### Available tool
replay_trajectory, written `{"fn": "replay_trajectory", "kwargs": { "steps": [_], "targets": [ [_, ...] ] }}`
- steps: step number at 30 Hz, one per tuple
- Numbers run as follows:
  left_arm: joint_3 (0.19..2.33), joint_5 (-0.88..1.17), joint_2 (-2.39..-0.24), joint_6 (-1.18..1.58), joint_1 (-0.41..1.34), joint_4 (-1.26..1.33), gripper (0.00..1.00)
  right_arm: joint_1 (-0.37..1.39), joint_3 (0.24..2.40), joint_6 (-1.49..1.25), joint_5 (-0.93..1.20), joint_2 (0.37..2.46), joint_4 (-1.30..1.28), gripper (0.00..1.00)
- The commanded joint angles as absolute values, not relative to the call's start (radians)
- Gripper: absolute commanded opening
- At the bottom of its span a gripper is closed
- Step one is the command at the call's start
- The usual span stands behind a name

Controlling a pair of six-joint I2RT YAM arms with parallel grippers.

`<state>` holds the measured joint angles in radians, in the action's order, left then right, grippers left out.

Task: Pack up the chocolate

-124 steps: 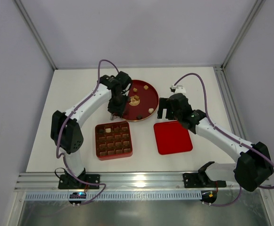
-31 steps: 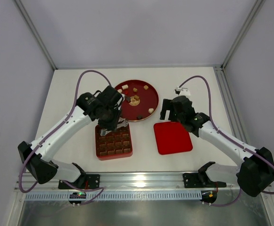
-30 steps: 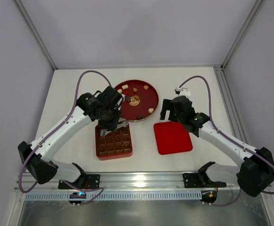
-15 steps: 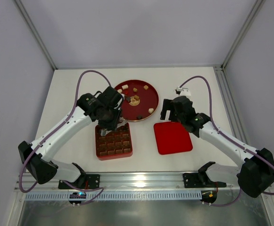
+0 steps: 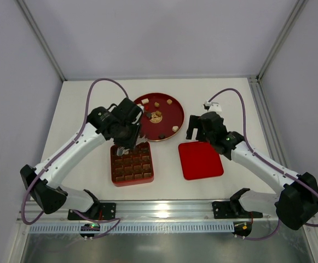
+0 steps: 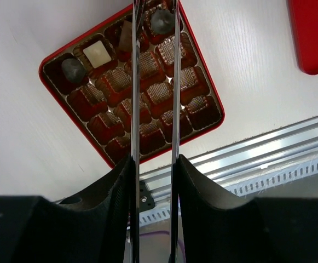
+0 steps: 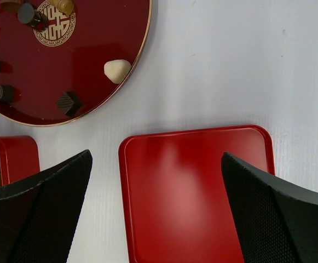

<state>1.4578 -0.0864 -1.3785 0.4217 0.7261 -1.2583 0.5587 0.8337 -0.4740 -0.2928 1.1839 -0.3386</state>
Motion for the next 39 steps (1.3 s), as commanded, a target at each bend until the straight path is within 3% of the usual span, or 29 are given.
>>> {"fn": "replay_trajectory", "kwargs": {
  "steps": [1, 20, 39],
  "targets": [
    [1.546, -0.135, -1.381, 0.413, 0.730, -1.258, 0.37, 0.554, 0.833, -0.477, -0.314, 1.161, -0.325, 1.00],
    [1.827, -0.130, -1.675, 0.327, 0.574, -1.193, 0.38, 0.545, 0.861, -0.431, -0.285, 1.160, -0.344, 1.00],
    [1.833, -0.129, -1.807, 0.313, 0.486, -1.149, 0.37, 0.537, 0.856, -0.422, -0.262, 1.175, -0.328, 1.00]
  ]
}}
